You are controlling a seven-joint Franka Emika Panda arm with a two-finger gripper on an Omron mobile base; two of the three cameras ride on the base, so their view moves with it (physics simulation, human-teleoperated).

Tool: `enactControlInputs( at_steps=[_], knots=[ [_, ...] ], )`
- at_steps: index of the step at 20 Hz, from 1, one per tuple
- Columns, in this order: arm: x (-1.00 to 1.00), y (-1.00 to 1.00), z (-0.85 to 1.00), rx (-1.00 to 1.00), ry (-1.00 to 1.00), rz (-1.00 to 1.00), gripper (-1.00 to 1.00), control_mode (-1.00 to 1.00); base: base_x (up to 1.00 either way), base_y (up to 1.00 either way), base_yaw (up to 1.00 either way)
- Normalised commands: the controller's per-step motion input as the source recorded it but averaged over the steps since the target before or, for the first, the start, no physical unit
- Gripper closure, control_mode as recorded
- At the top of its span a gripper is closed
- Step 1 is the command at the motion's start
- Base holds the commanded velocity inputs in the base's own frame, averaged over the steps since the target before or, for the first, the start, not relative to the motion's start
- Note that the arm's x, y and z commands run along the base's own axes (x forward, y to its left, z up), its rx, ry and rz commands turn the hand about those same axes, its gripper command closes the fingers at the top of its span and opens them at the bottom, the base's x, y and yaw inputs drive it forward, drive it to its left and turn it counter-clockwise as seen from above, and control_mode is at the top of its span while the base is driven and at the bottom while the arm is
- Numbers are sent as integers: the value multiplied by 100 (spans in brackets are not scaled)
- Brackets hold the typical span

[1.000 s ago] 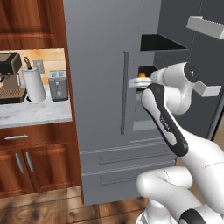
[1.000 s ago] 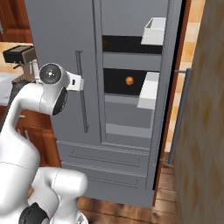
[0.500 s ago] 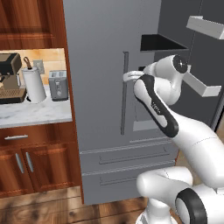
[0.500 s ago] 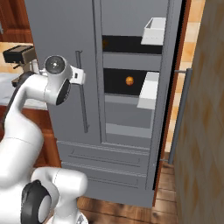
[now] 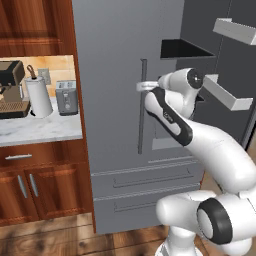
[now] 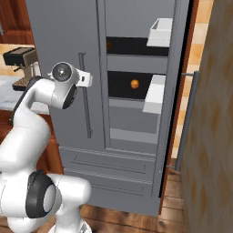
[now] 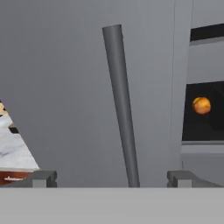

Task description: Retrieve the banana and peach from the fridge and place them into the bowl on the dining table.

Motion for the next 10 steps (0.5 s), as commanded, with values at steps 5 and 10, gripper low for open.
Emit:
enactControlInputs(
  at_steps=[5, 10],
  knots=[
    [64, 0, -1, 0, 0, -2, -100, -100, 0, 0, 0],
    [68, 0, -11, 0, 0, -1, -100, -100, 0, 0, 0]
  ],
)
